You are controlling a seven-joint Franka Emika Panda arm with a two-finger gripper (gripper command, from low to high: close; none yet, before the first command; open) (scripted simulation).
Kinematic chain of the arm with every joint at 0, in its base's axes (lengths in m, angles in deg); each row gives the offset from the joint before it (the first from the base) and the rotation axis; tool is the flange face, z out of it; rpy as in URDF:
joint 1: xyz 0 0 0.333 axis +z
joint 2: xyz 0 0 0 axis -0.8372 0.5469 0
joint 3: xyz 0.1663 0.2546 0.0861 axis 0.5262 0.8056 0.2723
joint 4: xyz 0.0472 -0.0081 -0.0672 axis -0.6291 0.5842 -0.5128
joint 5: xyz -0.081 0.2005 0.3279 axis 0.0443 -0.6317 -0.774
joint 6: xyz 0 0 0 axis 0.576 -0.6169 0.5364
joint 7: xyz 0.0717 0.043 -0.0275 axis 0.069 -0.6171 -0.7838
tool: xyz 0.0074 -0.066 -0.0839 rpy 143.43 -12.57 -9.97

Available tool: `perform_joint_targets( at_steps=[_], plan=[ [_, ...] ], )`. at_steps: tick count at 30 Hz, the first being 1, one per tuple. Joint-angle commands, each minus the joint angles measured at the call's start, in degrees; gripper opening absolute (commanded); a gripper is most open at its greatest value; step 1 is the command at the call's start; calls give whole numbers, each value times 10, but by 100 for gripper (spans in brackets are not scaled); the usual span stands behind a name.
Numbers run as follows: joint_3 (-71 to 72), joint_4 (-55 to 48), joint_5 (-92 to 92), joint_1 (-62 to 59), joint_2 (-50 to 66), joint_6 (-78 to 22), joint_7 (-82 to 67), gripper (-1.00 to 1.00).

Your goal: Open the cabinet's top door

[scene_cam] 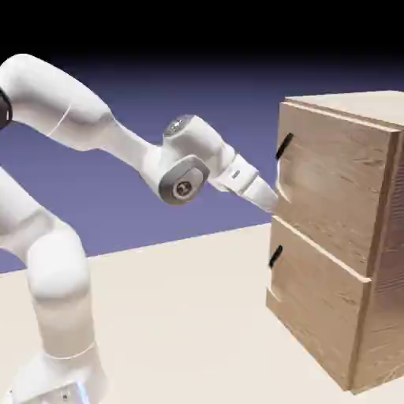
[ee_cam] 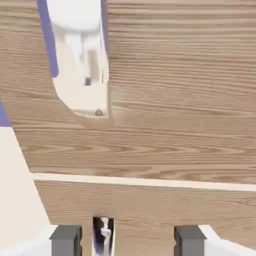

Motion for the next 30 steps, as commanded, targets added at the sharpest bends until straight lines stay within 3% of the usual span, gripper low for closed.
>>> perform_joint_targets(
  at_steps=[1, 30],
  plan=[
    [-18, -1, -25, 19, 18, -4, -14, 0],
    [-538, -34, -748, 568, 534, -131, -424, 0]
  ],
)
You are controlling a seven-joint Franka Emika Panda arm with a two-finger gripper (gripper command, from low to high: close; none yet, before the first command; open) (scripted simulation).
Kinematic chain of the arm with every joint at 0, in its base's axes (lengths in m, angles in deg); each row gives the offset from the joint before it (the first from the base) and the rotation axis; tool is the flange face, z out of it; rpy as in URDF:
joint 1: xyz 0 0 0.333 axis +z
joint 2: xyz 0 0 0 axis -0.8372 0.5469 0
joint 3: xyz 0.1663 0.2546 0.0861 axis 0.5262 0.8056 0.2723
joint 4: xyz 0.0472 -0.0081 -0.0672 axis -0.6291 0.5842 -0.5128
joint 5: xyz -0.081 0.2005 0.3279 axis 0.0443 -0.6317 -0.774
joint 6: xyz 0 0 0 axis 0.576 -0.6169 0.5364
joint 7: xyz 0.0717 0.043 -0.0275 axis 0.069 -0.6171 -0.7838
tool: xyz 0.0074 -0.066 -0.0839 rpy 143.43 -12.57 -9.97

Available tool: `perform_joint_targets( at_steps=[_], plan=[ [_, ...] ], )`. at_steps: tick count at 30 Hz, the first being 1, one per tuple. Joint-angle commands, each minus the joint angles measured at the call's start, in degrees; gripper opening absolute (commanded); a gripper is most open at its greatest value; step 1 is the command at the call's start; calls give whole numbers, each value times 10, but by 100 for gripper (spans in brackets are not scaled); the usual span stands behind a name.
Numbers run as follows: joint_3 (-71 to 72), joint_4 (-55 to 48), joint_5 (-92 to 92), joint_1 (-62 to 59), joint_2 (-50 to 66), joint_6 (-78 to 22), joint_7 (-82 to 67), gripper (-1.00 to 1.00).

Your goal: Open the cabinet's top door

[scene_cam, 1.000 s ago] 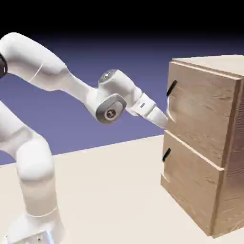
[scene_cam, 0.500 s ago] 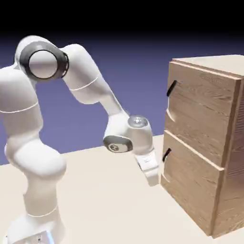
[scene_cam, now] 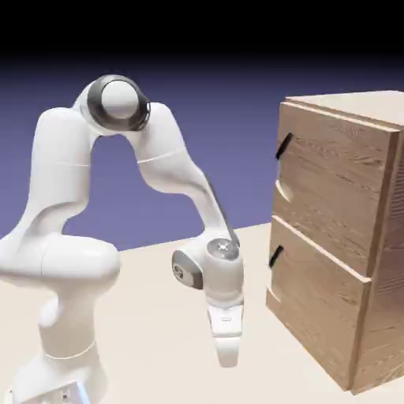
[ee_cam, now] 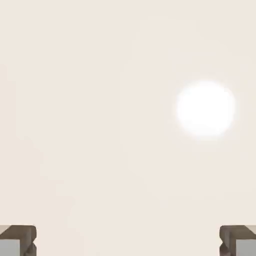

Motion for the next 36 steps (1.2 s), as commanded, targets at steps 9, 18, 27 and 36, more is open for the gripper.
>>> perform_joint_targets(
  at_steps=[9, 18, 27, 36],
  plan=[
    [-162, -10, -224, 170, 160, -39, -127, 0],
    [-323, -21, -449, 341, 320, -79, -255, 0],
    [-484, -31, -673, 511, 481, -118, -382, 0],
    [-500, -112, -771, 469, 511, -150, -430, -100]
  ],
)
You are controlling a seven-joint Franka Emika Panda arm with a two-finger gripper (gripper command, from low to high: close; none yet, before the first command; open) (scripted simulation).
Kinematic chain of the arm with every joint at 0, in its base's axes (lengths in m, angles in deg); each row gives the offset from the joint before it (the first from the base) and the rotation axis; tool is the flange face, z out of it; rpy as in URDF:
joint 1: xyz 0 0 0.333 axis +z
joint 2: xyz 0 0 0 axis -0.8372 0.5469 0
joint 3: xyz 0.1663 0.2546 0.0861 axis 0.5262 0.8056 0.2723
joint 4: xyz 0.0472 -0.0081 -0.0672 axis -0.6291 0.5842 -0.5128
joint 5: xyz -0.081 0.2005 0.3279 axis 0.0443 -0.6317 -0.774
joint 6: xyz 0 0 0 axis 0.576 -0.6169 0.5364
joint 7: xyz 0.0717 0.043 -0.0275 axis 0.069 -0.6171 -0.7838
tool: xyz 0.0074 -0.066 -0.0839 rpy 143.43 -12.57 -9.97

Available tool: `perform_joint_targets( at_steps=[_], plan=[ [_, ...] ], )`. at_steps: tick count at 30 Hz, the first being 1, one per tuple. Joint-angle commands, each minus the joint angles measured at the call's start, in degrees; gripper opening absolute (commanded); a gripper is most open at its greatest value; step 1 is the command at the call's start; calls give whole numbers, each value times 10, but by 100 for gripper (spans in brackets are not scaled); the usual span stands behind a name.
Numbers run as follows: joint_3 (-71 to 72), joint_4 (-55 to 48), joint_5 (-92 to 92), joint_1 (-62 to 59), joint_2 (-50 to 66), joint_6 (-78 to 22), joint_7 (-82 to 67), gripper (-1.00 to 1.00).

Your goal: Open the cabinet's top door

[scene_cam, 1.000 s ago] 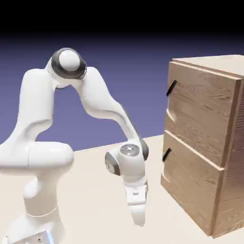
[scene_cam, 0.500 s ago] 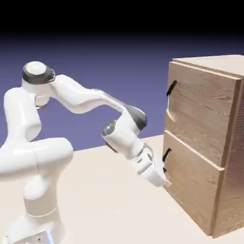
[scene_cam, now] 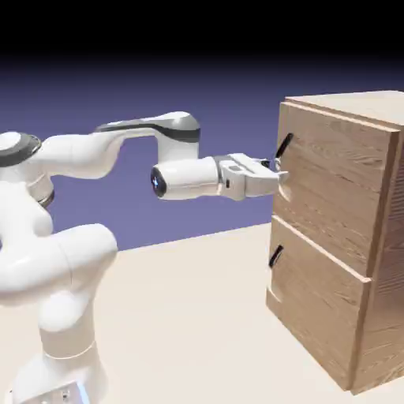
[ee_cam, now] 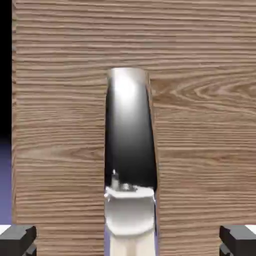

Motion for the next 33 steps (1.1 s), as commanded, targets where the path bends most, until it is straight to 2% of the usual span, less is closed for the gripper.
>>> perform_joint_targets(
  at_steps=[1, 9, 17, 25, 33],
  plan=[
    [0, 0, 0, 0, 0, 0, 0, -100],
    [-102, 152, 73, 85, -1, -197, -31, -100],
    [-226, 245, 191, 86, -5, -397, -61, -100],
    [-347, 272, 343, 7, -53, -596, -115, -100],
    [-441, 227, 537, -109, -184, -779, -219, -100]
  ],
)
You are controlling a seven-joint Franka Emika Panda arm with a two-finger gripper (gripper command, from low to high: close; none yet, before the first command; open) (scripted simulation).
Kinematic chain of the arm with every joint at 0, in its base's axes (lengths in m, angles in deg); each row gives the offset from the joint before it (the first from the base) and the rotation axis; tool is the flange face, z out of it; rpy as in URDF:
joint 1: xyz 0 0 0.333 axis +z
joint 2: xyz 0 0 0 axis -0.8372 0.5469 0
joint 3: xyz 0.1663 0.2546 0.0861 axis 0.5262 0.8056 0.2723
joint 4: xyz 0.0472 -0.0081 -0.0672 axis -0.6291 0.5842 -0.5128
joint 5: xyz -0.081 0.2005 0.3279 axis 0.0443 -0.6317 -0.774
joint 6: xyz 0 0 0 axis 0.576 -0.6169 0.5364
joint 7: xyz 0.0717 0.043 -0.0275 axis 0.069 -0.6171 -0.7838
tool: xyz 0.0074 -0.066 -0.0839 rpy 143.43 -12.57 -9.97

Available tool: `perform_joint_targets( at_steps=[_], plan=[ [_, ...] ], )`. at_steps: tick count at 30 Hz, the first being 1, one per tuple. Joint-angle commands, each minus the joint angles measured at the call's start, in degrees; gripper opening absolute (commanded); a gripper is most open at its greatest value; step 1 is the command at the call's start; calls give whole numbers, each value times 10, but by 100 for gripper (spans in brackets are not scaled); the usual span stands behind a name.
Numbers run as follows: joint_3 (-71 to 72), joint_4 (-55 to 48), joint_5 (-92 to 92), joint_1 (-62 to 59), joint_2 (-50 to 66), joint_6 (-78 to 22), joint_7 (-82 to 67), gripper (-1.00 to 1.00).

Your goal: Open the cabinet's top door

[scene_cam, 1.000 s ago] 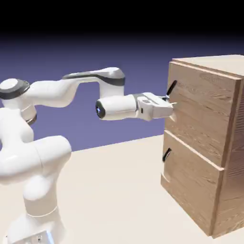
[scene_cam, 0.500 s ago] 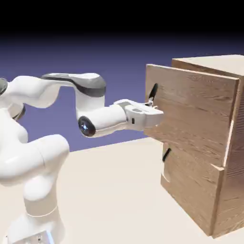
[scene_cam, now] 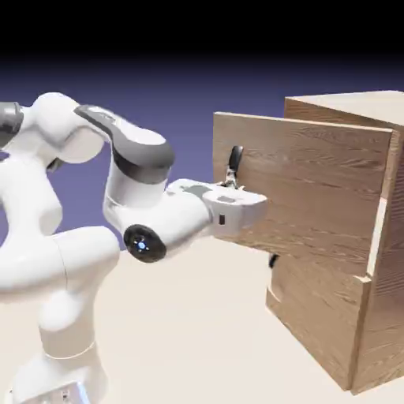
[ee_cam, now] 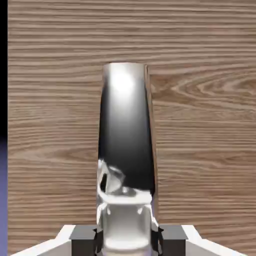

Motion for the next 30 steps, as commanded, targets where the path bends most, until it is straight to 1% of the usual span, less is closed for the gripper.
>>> perform_joint_targets(
  at_steps=[1, 7, 16, 23, 30],
  plan=[
    [-7, -10, 24, -13, -21, -17, -15, -100],
    [-33, -84, 161, -71, -145, -91, -100, -100],
    [-43, -226, 336, -111, -332, -149, -192, -100],
    [-39, -362, 450, -117, -478, -184, -229, -100],
    [-28, -507, 540, -107, -612, -225, -235, -100]
  ],
)
